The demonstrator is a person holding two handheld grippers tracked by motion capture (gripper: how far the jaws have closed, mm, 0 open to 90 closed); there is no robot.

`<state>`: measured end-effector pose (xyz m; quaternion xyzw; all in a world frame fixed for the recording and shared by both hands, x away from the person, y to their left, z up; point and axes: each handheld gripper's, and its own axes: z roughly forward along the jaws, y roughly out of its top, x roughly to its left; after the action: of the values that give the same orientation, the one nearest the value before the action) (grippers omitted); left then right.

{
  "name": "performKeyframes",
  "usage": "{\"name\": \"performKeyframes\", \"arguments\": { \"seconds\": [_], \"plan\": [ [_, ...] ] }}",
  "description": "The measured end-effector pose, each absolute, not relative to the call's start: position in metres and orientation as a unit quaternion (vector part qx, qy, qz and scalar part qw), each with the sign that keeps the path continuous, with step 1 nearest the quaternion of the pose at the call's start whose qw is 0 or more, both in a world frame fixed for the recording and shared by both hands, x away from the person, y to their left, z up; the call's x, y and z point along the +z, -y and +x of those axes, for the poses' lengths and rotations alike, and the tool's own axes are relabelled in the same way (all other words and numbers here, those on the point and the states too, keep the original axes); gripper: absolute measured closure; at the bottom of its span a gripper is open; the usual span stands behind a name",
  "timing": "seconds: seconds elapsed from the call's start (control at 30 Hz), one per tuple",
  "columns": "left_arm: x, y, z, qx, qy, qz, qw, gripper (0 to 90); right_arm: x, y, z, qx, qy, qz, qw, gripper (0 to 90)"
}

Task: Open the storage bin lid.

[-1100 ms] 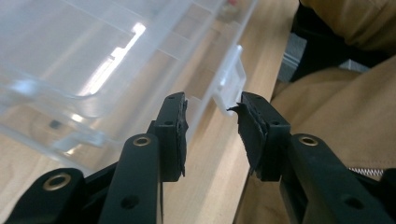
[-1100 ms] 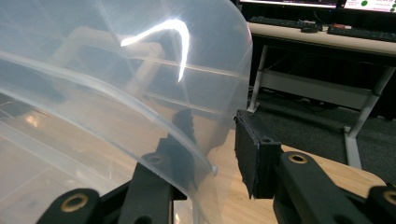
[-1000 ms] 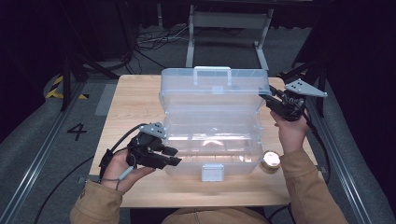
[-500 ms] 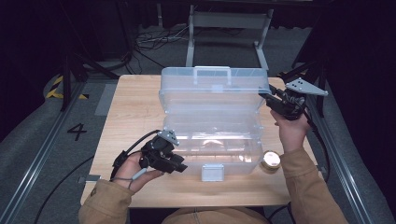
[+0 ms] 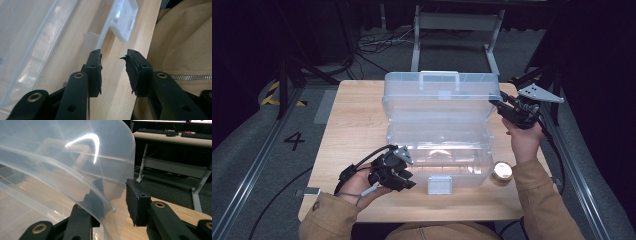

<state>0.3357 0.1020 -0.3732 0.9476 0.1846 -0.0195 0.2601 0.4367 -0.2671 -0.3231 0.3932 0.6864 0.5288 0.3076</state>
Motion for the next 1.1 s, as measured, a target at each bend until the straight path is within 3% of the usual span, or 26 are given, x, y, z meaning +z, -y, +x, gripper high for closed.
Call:
{"name": "performKeyframes", "arguments": {
  "seconds": [0.3,0.73,1.1],
  "plan": [
    [-0.361,-0.107,0.332,0.027,-0.198,0.938,0.282,63.3,-0.323,0.268,0.438,0.532,-0.685,0.394,0.304,67.7],
    [-0.388,-0.102,0.347,-0.012,-0.214,0.938,0.272,66.0,-0.323,0.268,0.438,0.535,-0.683,0.395,0.304,67.4],
    [-0.408,-0.098,0.350,-0.003,-0.249,0.938,0.240,72.0,-0.317,0.267,0.435,0.545,-0.667,0.397,0.316,69.3]
  ]
}}
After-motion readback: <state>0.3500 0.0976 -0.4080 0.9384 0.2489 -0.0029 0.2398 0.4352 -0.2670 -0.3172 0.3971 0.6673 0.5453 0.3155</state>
